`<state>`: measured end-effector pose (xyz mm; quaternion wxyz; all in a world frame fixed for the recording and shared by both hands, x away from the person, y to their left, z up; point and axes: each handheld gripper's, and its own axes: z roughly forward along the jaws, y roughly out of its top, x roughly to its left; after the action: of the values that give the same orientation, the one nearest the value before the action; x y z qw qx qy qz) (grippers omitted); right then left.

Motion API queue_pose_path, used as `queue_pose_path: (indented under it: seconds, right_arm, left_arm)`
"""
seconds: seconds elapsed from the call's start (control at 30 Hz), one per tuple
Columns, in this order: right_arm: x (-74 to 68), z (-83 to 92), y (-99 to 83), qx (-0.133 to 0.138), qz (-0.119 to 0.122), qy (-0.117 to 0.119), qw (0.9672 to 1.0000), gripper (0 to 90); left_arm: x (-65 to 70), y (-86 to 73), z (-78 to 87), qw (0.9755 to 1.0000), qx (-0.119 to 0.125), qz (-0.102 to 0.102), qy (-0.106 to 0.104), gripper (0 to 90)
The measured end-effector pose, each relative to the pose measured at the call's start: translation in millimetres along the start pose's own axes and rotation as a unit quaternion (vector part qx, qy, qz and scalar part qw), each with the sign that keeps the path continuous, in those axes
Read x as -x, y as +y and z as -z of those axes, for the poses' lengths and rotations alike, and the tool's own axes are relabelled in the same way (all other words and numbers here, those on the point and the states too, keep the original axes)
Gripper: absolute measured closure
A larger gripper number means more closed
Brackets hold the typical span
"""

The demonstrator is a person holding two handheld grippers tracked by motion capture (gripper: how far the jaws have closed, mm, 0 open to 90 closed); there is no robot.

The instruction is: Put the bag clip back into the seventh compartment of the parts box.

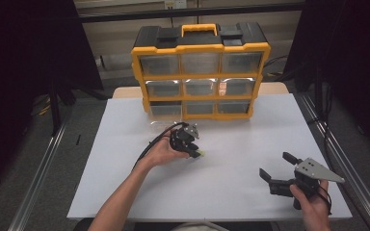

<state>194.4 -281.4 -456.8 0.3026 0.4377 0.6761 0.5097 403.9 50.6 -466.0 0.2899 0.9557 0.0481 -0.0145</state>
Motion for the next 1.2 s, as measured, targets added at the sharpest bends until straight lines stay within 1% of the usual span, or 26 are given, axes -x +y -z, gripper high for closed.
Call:
queue_pose_path:
  seconds: [0.03,0.07,0.1,0.13,0.17,0.2,0.33,0.37,0.4,0.5,0.53,0.57,0.7,0.77,0.8,0.83,0.87,0.93,0.97,1.0,1.03,1.07,1.1,1.13,1.17,1.2]
  right_arm:
    - [0.3,0.5,-0.4,0.000,-0.004,-0.004,1.0000,0.7]
    - [0.3,0.5,-0.4,0.000,-0.004,-0.004,1.0000,0.7]
    - [0.7,1.2,-0.6,0.000,-0.005,-0.003,1.0000,0.7]
    - [0.8,1.2,-0.6,0.000,-0.005,-0.004,1.0000,0.7]
    - [0.8,1.2,-0.6,0.000,-0.005,-0.004,1.0000,0.7]
    - [0.9,1.1,-0.6,0.000,-0.004,-0.004,1.0000,0.7]
    - [0.6,0.4,-0.6,0.000,-0.004,-0.004,1.0000,0.7]
    - [0.7,0.4,-0.6,0.000,-0.004,-0.004,1.0000,0.7]
    - [0.8,0.5,-0.5,0.001,-0.004,-0.004,1.0000,0.7]
    - [1.3,0.9,-0.5,0.000,-0.005,-0.003,1.0000,0.7]
    - [1.6,1.1,-0.5,0.000,-0.005,-0.003,1.0000,0.7]
    - [1.9,1.1,-0.5,0.001,-0.004,-0.003,1.0000,0.7]
    - [2.3,1.6,-0.6,0.000,-0.006,-0.004,1.0000,0.7]
    - [3.1,1.1,-1.0,0.002,-0.008,-0.005,1.0000,0.7]
    - [3.4,1.2,-1.0,0.002,-0.008,-0.004,1.0000,0.7]
    - [3.4,1.2,-0.9,0.002,-0.010,-0.005,0.9999,0.7]
    - [3.5,1.6,-0.8,0.002,-0.010,-0.004,0.9999,0.7]
    - [3.2,2.2,-0.8,0.002,-0.011,-0.004,0.9999,0.7]
    - [3.2,2.4,-0.8,0.002,-0.010,-0.005,0.9999,0.7]
    - [3.2,2.4,-0.8,0.002,-0.010,-0.005,0.9999,0.7]
    - [2.8,2.2,-0.7,0.001,-0.012,-0.005,0.9999,0.7]
    - [2.8,2.2,-0.7,0.001,-0.012,-0.005,0.9999,0.7]
    - [2.8,1.7,-0.6,0.002,-0.011,-0.005,0.9999,0.7]
    - [2.6,1.3,-0.5,0.003,-0.010,-0.006,0.9999,0.7]
    - [2.6,1.1,-0.5,0.002,-0.009,-0.006,0.9999,0.7]
    - [2.4,1.2,-0.5,0.001,-0.010,-0.006,0.9999,0.7]
  left_arm:
    - [0.0,-0.1,0.2,1.0000,-0.001,0.001,-0.005,74.5]
    - [0.0,-0.2,0.1,1.0000,0.000,0.000,-0.005,74.5]
    - [-0.1,-0.4,-0.1,1.0000,0.002,-0.003,-0.005,78.0]
    - [-0.1,-0.5,-0.1,1.0000,0.002,-0.003,-0.007,78.2]
    - [1.0,-1.3,-1.6,0.9999,0.012,-0.001,0.002,78.2]
    - [-0.1,-0.3,-0.1,1.0000,0.002,-0.002,-0.007,78.3]
    - [0.2,-0.8,0.4,1.0000,0.003,0.007,-0.006,78.4]
    - [1.1,-2.3,-0.9,0.9998,0.016,0.011,0.006,78.4]
    - [1.7,-2.8,-1.4,0.9996,0.019,0.015,0.013,78.4]
    - [2.3,-2.7,-1.3,0.9994,0.022,0.021,0.016,78.5]
    - [1.3,-2.9,-0.7,0.9994,0.023,0.023,0.007,78.5]
    - [0.3,-2.8,0.5,0.9995,0.019,0.026,-0.005,78.5]
    - [1.6,-5.0,-0.3,0.9988,0.035,0.035,-0.005,78.5]
    - [2.7,-7.4,0.0,0.9974,0.055,0.046,0.007,78.5]
    - [1.4,-7.4,3.3,0.9978,0.047,0.045,-0.004,78.5]
    - [1.1,-9.3,7.2,0.9970,0.061,0.048,-0.004,78.5]
    - [1.1,-9.3,7.2,0.9970,0.061,0.048,-0.004,78.5]
    - [2.3,-11.2,11.7,0.9958,0.075,0.052,-0.002,78.5]
    - [5.1,-13.7,15.1,0.9931,0.099,0.063,0.006,78.5]
    - [5.1,-13.7,15.1,0.9931,0.099,0.063,0.006,78.4]
    - [7.5,-13.8,18.8,0.9930,0.093,0.066,0.031,78.4]
    - [5.7,-15.7,20.2,0.9923,0.104,0.068,0.004,78.4]
    - [7.1,-17.0,19.5,0.9900,0.121,0.071,0.016,78.4]
    - [7.9,-17.6,21.4,0.9899,0.118,0.076,0.016,78.4]
    - [9.1,-19.2,22.7,0.9888,0.125,0.079,0.021,78.4]
    - [10.2,-19.5,25.0,0.9888,0.124,0.078,0.029,78.5]
